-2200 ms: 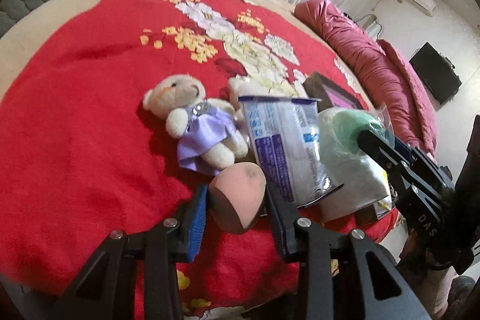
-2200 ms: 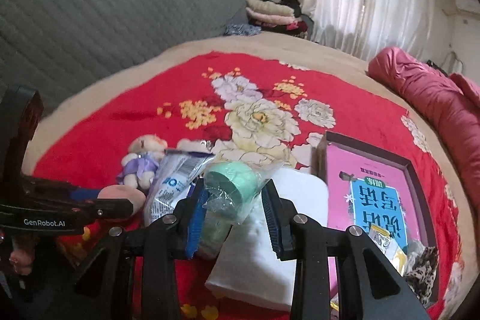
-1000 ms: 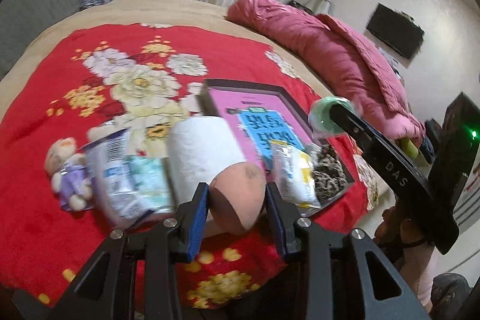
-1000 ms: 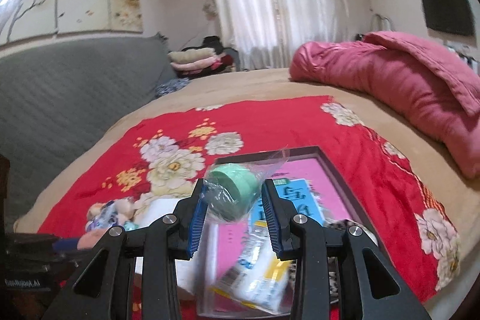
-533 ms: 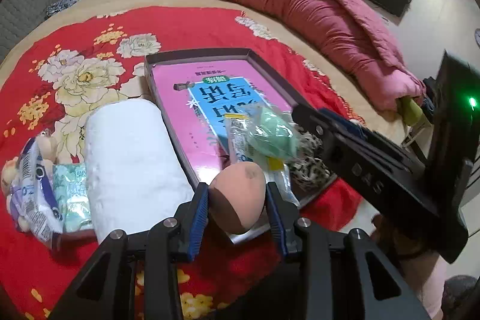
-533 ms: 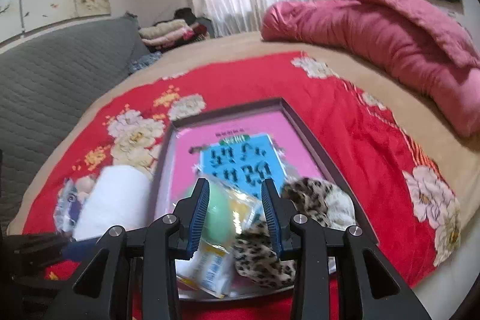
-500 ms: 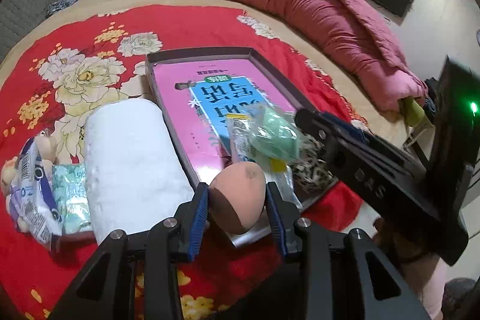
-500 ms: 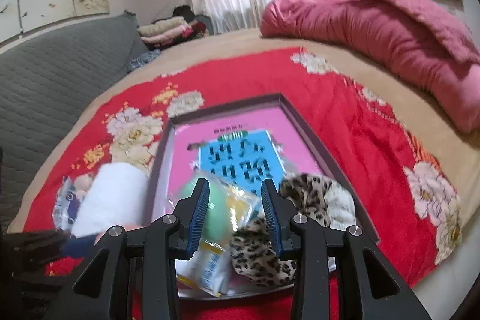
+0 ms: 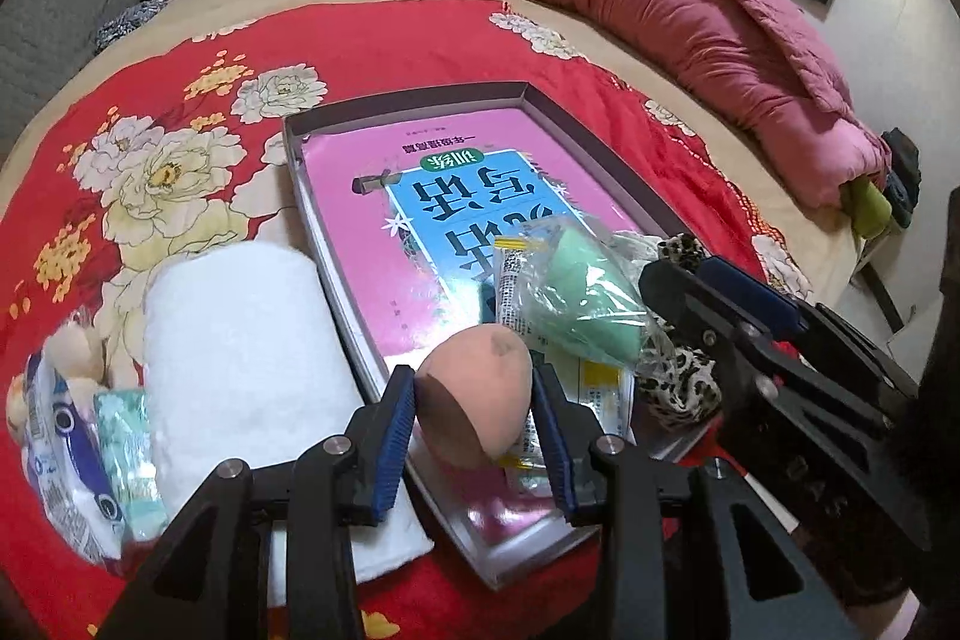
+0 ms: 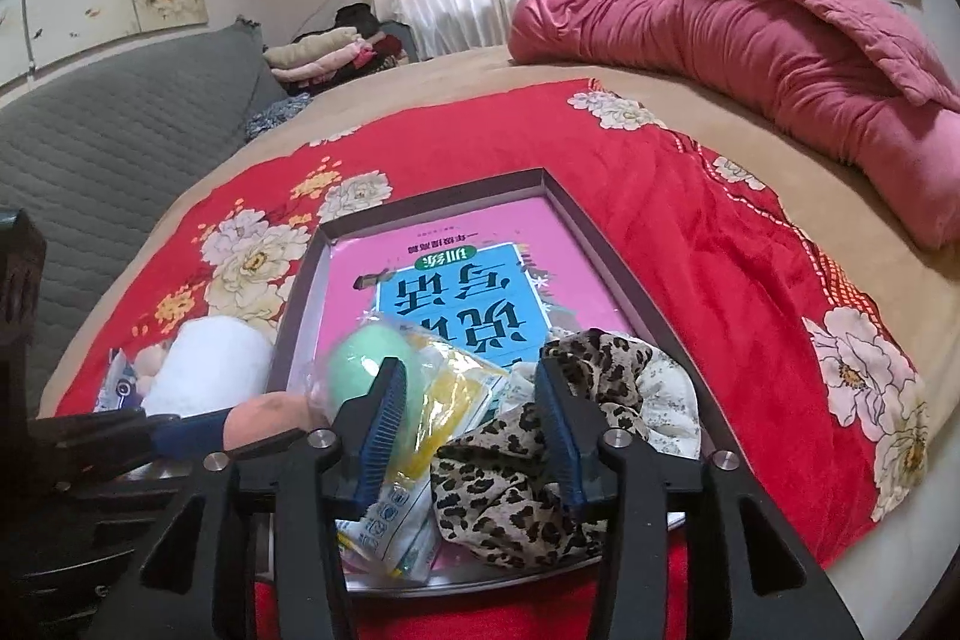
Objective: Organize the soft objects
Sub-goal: 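Lower the pink makeup sponge onto the tray and open the left tool, then withdraw both open tools slightly from the tray, then move both open tools toward the purple-dress teddy bear and white-blue wipes pack, then grasp the white-blue wipes pack with the right tool while the left tool grasps the purple-dress teddy bear, then lift both held items and carry them over the pink tray, then lower the wipes pack onto the tray and open the right tool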
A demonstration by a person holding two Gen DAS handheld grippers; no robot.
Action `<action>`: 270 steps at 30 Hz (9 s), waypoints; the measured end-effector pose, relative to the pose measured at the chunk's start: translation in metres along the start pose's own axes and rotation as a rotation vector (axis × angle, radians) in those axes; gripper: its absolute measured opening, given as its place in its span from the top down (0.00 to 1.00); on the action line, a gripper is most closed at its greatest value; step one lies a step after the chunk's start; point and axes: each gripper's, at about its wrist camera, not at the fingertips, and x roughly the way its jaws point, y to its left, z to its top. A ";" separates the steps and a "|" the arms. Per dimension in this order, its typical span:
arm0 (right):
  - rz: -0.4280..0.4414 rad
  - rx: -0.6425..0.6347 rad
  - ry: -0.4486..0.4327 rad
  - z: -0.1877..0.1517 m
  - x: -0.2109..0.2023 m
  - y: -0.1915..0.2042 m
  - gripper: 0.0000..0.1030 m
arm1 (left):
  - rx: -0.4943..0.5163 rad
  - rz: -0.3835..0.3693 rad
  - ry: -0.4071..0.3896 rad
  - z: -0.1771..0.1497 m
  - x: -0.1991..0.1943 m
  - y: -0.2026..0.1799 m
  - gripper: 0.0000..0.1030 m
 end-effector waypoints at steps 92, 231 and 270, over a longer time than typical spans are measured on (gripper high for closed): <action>-0.138 -0.185 -0.156 0.006 -0.053 0.075 0.25 | -0.121 0.081 -0.150 -0.052 -0.109 0.065 0.36; 0.034 -0.231 -0.175 0.005 -0.047 0.103 0.54 | -0.314 -0.078 -0.338 -0.058 -0.126 0.133 0.62; -0.077 -0.098 0.073 -0.010 0.016 -0.007 0.54 | -0.031 -0.062 -0.140 -0.019 -0.012 -0.011 0.61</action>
